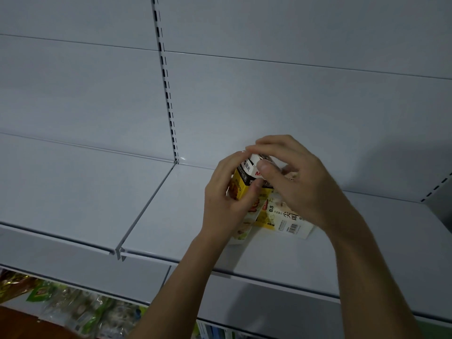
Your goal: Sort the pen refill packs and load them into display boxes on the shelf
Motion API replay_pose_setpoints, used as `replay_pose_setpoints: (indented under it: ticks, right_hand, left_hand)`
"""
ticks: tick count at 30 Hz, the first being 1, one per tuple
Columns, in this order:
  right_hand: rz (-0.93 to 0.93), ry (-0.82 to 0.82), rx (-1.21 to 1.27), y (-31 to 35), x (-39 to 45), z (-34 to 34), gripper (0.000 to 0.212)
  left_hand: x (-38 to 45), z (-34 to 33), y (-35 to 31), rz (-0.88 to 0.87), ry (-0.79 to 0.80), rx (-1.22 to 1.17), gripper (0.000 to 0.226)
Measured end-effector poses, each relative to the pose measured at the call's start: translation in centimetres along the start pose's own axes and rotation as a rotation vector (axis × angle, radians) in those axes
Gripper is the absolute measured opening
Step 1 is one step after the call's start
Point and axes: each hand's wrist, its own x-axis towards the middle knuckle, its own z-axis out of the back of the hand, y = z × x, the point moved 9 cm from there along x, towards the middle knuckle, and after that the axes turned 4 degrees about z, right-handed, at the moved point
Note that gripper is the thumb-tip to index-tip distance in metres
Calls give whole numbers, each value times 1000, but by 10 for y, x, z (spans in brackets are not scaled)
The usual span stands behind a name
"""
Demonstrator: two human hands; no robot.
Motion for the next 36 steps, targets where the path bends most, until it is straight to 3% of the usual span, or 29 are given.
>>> replay_pose_setpoints:
  ticks: [4,8,10,12,15,22,30,36]
  right_hand:
    - [-15,158,-30,2,8,14,20]
    - [-85,176,130,-2,2,17,16]
    - [-129,182,160,-6,-3,13,26]
    - [-167,170,186,-12,-7,10,34]
    - [-190,165,241,-17,-11,7,29]
    - [-113,108,282,-22,-18,9,15]
    - [-231,52,394,-38,-27,-4,16]
    - [-153,-161,275,-34,-25,0,23]
  left_hand:
    - [5,-2,-1,32,103,-83,43]
    - [10,1,4,227,253,-241,45]
    - [11,1,7,296,334,-287,47]
    - [12,-1,9,331,403,-281,48]
    - [11,-5,10,346,476,-217,47]
    - [7,-8,9,368,493,-203,47]
    - [4,-8,9,364,479,-198,48]
    - [8,-3,10,325,399,-196,49]
